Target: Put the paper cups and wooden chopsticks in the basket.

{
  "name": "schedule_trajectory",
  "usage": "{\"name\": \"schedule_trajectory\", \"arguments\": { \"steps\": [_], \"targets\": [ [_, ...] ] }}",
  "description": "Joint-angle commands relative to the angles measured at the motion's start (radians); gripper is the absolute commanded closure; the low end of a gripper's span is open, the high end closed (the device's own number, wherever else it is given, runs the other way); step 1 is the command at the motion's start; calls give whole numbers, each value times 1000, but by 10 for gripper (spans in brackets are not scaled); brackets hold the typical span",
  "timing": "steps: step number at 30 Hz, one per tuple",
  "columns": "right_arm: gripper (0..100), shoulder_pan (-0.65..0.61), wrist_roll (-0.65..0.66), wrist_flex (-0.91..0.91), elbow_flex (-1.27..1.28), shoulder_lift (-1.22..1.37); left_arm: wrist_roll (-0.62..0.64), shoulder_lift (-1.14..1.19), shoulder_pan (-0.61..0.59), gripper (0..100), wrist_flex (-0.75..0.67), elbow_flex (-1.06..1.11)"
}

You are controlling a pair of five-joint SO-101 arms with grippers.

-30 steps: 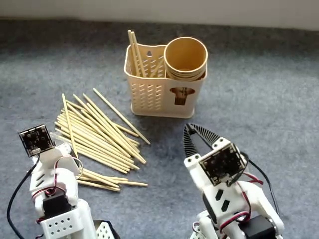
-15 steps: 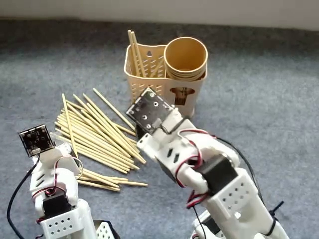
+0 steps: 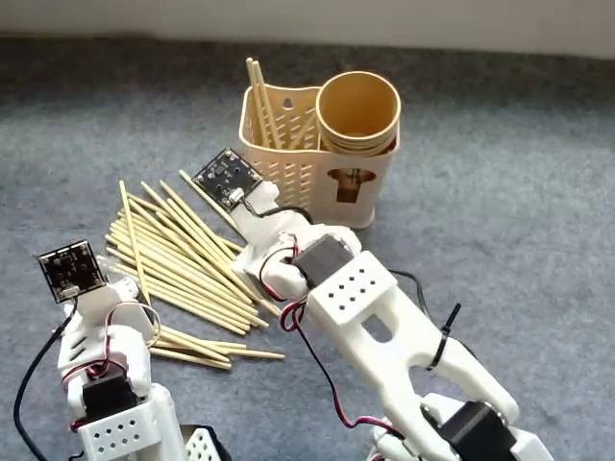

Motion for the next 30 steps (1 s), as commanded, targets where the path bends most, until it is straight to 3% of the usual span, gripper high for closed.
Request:
{"name": "schedule_trajectory", "arguments": {
  "steps": [1,10,24,30],
  "targets": [
    [861,-33,-3,-48,-39,64,2,-7,-10,990,5,21],
    [861,-61,57,-97,-47,298,2,-7,-10,990,5,21],
    [861,-77,60,-96,-128,453,2,-7,-10,990,6,21],
    [952,-73,97,-91,-159,479,2,-7,-10,990,6,21]
  ]
}}
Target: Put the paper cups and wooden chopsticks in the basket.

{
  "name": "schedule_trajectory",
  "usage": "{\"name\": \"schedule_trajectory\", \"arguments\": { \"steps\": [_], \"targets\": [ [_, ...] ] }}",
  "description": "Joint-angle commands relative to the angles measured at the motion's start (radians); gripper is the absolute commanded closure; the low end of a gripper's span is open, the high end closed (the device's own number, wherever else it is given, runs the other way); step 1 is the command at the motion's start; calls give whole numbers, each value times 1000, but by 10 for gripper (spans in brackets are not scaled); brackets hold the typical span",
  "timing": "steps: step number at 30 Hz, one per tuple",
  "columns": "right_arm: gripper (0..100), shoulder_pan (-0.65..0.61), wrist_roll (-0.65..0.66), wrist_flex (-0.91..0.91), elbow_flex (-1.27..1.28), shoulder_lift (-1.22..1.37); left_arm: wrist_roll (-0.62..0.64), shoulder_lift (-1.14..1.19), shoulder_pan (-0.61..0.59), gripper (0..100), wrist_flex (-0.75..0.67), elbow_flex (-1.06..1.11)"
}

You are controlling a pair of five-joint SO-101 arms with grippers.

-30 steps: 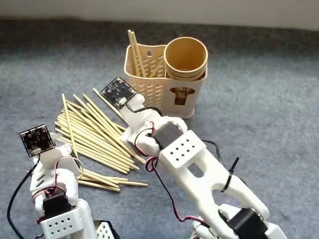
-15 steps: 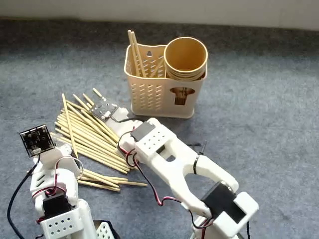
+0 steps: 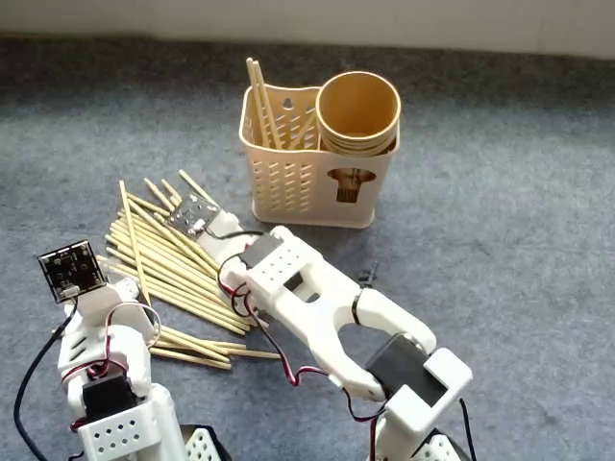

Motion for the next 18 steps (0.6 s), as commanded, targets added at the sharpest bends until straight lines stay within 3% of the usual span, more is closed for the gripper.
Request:
{"name": "schedule_trajectory", "arguments": {
  "steps": [1,18],
  "targets": [
    [962,-5,61,-13,-39,-15,2,-7,-10,990,3,21],
    [972,105,124,252,-42,-150,2,-7,-10,990,3,21]
  ]
}}
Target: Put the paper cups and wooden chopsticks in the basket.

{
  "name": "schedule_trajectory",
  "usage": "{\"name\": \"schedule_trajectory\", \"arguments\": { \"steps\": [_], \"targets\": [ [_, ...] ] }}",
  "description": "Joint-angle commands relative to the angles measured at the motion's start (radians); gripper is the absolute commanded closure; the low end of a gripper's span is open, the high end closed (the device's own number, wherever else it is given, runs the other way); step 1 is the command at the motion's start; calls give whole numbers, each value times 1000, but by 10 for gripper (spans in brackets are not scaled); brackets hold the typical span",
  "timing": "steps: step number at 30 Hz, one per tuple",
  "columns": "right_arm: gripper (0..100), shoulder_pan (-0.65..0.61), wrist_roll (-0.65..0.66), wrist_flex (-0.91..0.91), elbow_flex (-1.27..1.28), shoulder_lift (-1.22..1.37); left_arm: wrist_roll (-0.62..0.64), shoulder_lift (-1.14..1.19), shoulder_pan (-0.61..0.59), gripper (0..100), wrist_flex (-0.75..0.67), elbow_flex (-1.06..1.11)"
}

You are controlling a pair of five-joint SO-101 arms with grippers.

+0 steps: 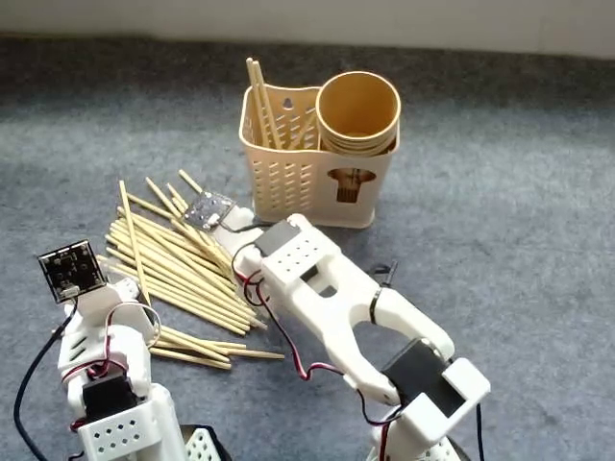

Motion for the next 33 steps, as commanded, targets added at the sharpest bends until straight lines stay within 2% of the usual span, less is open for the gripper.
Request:
{"name": "schedule_trajectory", "arguments": {
  "steps": [1,4,7,13,18,24,29,33],
  "targets": [
    [972,36,92,82,-36,-67,2,-7,-10,990,3,21],
    [972,39,226,177,-33,-67,2,-7,-10,990,3,21],
    [972,41,293,265,-38,-70,2,-7,-10,990,3,21],
    [958,65,339,343,-39,-73,2,-7,-10,990,3,21],
    [874,31,333,337,-51,-74,2,-7,-10,990,3,21],
    [870,-4,147,329,-174,-67,2,-7,-10,990,3,21],
    [871,-71,23,94,-136,-53,2,-7,-10,990,3,21],
    [871,-84,-3,-94,-51,-19,2,-7,-10,990,3,21]
  ]
}}
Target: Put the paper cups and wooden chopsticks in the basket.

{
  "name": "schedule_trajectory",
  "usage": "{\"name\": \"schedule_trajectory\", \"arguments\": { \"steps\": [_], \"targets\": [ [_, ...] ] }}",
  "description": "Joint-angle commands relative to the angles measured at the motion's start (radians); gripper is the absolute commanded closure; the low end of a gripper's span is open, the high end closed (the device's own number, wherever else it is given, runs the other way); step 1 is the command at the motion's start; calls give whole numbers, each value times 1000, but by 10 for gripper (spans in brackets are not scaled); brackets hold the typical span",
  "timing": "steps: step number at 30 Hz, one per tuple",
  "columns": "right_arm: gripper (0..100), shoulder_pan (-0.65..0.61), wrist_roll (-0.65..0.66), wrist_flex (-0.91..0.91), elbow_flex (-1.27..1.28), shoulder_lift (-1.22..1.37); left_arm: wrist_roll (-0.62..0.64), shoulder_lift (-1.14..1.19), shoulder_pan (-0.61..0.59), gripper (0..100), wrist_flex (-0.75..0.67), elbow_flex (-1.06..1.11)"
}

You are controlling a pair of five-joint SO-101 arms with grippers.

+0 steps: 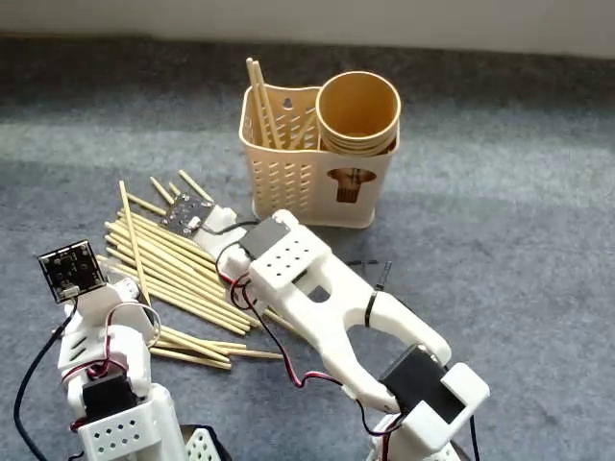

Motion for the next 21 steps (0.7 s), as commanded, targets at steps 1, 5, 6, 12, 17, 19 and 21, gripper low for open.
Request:
{"name": "schedule_trajectory", "arguments": {
  "steps": [1,5,6,12,17,19,21],
  "targets": [
    [871,-8,-21,-180,36,7,2,-7,-10,990,3,21],
    [871,5,-21,-263,45,47,2,-7,-10,990,3,21],
    [871,5,-21,-272,45,54,2,-7,-10,990,3,21],
    [872,5,-21,-302,45,99,2,-7,-10,990,3,21],
    [872,-4,-21,-226,45,58,2,-7,-10,990,3,21],
    [872,-19,-21,-213,50,35,2,-7,-10,990,3,21],
    [872,-27,-17,-216,51,35,2,-7,-10,990,3,21]
  ]
}}
